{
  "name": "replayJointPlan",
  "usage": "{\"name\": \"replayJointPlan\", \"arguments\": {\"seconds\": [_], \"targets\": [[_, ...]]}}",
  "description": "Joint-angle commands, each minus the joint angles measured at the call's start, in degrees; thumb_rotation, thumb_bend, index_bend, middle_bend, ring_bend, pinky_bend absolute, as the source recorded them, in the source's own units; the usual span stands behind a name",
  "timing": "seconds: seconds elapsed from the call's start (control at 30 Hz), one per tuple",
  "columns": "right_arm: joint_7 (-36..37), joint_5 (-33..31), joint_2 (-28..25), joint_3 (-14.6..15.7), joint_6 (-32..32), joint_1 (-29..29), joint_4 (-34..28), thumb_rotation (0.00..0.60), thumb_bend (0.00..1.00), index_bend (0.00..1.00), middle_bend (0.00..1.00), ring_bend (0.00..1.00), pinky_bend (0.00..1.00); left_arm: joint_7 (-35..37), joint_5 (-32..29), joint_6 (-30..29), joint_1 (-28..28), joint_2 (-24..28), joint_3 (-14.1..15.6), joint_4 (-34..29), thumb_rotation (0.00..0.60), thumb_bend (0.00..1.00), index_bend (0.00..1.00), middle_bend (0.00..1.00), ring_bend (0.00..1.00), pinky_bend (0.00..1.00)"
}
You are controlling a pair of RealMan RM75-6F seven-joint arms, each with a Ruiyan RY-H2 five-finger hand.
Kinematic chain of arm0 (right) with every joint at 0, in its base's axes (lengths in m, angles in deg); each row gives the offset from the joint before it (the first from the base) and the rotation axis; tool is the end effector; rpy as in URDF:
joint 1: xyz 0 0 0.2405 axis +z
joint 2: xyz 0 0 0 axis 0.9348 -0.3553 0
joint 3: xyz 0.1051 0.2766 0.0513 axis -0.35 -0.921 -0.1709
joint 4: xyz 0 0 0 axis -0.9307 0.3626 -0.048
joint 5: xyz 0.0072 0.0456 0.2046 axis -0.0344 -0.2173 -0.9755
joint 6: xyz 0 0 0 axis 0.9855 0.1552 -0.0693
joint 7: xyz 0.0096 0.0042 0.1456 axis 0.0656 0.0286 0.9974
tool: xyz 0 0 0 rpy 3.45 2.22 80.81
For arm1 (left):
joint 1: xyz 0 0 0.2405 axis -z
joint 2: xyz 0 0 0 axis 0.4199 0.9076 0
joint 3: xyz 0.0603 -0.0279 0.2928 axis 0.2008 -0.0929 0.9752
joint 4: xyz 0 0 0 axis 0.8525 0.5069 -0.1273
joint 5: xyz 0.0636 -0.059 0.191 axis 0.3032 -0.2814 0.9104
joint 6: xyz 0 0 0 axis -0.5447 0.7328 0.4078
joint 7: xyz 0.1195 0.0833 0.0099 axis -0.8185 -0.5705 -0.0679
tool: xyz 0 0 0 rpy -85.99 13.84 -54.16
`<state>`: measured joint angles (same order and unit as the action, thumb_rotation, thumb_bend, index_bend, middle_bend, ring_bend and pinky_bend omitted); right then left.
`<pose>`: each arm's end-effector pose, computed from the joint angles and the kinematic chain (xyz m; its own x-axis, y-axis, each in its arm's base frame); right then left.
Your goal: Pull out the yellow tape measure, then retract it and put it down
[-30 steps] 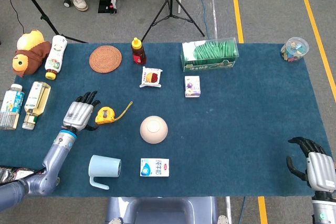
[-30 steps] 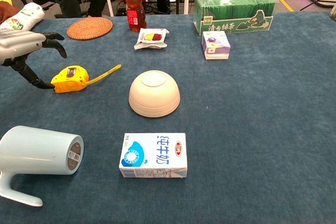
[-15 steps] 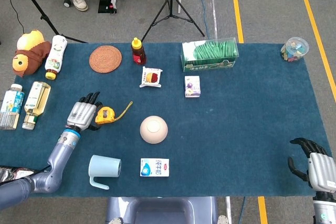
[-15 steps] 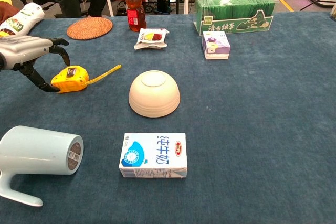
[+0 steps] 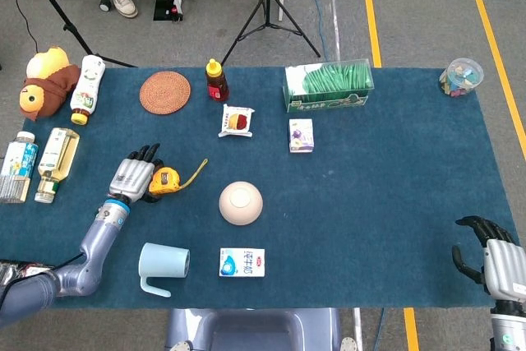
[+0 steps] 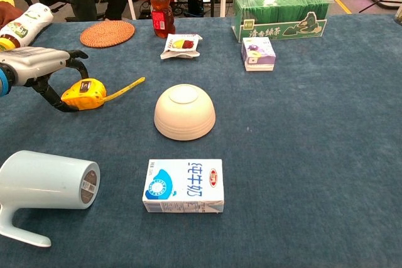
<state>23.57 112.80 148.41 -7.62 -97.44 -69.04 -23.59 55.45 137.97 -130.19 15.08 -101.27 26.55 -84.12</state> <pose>-0.3695 -0.1631 0.1659 0.2525 0.0354 0.9670 -0.9600 0.1344 0.2457 -0.2712 0.3971 -0.0009 0.5909 0.3189 0.7411 0.8062 -0.1997 -0.5569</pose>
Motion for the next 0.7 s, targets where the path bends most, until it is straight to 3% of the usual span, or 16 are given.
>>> {"name": "replayJointPlan", "arguments": {"seconds": [0.03, 0.37, 0.7], "targets": [[-0.2, 0.1, -0.1, 0.0, -0.3, -0.1, -0.2, 0.587, 0.43, 0.31, 0.29, 0.23, 0.24, 0.8, 0.3, -0.2, -0.1, -0.4, 0.2, 0.7, 0.547, 0.22, 0.35, 0.0, 0.0, 0.15], [-0.3, 0.3, -0.3, -0.1, -0.7, -0.3, -0.6, 0.586, 0.43, 0.31, 0.29, 0.24, 0.24, 1.8, 1.7, -1.8, -0.7, 1.2, 0.5, -0.6, 0.55, 0.25, 0.44, 0.0, 0.0, 0.16], [0.7, 0.4, -0.2, -0.2, -0.9, -0.4, 0.0, 0.585, 0.43, 0.31, 0.29, 0.24, 0.24, -9.1, 1.6, -4.3, 0.3, 7.5, 2.5, -6.6, 0.55, 0.26, 0.44, 0.0, 0.0, 0.16]]}}
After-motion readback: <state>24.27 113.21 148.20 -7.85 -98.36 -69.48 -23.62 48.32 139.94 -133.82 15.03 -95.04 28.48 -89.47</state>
